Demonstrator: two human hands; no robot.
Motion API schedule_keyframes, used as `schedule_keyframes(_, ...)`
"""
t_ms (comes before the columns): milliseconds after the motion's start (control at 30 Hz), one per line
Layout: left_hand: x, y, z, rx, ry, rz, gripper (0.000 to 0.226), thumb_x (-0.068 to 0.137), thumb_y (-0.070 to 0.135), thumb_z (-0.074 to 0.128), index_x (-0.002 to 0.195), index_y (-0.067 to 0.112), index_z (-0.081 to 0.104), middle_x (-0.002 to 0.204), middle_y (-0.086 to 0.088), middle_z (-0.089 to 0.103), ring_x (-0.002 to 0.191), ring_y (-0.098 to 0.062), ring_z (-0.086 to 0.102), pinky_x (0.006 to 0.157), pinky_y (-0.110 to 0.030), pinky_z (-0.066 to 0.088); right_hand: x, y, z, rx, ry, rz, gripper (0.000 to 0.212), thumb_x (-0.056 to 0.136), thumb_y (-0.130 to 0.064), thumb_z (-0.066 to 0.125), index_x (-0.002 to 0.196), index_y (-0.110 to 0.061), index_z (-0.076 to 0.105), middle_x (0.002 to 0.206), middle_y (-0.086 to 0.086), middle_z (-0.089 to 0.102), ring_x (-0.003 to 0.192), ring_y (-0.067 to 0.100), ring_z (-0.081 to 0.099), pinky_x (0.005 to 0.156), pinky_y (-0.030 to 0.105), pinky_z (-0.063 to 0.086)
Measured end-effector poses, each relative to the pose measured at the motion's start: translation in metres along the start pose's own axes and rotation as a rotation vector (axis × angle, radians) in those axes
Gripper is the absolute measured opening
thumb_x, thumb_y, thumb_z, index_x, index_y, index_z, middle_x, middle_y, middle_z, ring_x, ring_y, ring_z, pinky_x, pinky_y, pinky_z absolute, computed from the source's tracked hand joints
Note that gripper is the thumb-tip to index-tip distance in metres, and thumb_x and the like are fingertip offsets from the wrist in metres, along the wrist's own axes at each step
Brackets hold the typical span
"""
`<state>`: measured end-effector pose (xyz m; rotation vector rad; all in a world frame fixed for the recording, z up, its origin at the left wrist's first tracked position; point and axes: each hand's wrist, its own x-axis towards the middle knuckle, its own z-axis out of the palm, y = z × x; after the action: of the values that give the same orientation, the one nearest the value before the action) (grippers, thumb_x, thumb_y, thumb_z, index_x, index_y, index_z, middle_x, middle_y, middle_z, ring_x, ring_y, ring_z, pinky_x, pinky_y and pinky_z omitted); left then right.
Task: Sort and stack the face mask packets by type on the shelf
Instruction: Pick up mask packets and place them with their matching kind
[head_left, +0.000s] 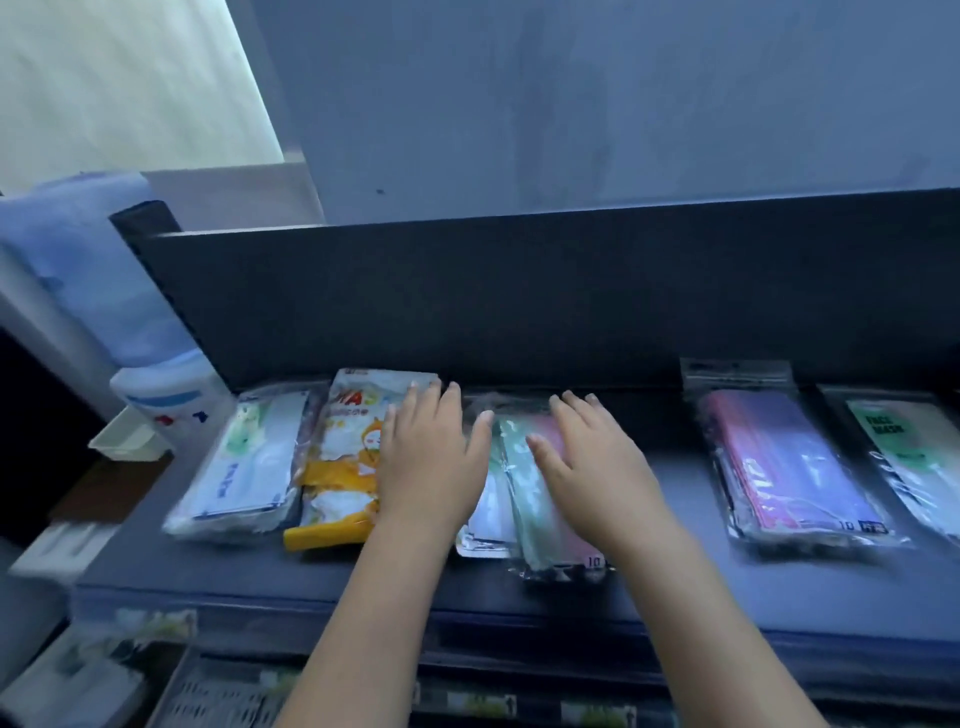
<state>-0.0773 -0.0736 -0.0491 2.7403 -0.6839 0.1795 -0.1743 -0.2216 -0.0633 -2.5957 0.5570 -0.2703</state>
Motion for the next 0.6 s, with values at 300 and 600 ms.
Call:
schedule_keyframes(300,0.015,-0.140,-0.027,-0.040,0.045,-0.068,0.064,0.106,0.053,0.033,0.157,0.017,0.040,0.169,-0.002,0.034,0.160,-0.024,0.016,0.129,-0.045,0.012,0.017,-0.122,0.059,0.040,-0.009,-0.022,0.055,0.105,-0.040,0.050,0.153,-0.016,0.045,0.159,0.001,0.047,0.150,0.021,0.035,0.119,0.036,0.032)
schedule_keyframes(600,0.036,-0.270,-0.036,-0.112,-0.005,-0.203,0.060,0.101,0.050,0.044,0.145,0.009,0.052,0.151,-0.013,0.053,0.143,-0.034,0.043,0.117,-0.048,0.037,0.043,-0.201,0.103,0.023,-0.055,0.143,0.061,0.104,-0.045,0.047,0.158,-0.018,0.036,0.166,0.006,0.034,0.149,0.032,0.035,0.118,0.047,0.036)
